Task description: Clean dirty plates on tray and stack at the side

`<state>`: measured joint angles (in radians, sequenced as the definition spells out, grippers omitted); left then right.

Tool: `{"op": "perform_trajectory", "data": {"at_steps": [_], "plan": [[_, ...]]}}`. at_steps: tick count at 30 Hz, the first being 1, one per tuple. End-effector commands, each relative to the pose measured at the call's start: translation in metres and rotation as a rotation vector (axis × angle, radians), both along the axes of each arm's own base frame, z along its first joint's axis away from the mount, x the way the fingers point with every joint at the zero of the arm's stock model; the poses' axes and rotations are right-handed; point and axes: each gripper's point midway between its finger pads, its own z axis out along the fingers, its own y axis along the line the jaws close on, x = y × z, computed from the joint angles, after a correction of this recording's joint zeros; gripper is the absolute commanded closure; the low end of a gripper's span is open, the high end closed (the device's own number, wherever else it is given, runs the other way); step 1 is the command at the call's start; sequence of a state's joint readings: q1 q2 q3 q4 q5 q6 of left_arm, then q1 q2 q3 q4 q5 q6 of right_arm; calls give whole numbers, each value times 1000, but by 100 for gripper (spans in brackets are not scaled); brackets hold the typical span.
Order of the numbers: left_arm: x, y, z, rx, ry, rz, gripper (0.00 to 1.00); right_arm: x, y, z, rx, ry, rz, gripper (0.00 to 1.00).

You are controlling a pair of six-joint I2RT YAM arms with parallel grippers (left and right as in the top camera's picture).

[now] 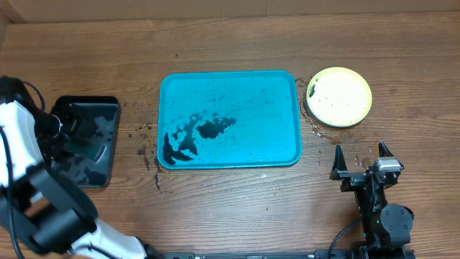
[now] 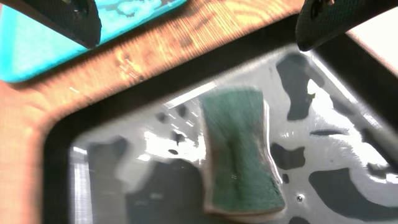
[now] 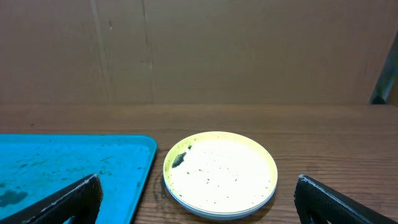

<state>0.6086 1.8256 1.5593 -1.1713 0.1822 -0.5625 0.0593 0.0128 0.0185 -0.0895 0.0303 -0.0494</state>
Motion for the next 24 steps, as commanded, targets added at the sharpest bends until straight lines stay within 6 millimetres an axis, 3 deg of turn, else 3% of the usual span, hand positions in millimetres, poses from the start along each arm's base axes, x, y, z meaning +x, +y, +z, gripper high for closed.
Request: {"op": "perform_trajectory", "data": {"at_steps": [1,12,16,21,24], "plan": [[3,-17,60,145,-127,-75,0,0,-2,-1,-3,-7,-8,0],[-2,-126,170,649,-317,-442,0,0,-2,-1,-3,-7,-8,0],[-18,-141,181,751,-364,-474,0,0,-2,-1,-3,-7,-8,0],[-47,-144,170,724,-382,-490,0,0,-2,-1,-3,-7,-8,0],[-58,-144,174,721,-396,-496,0,0,-2,-1,-3,-7,-8,0]]}}
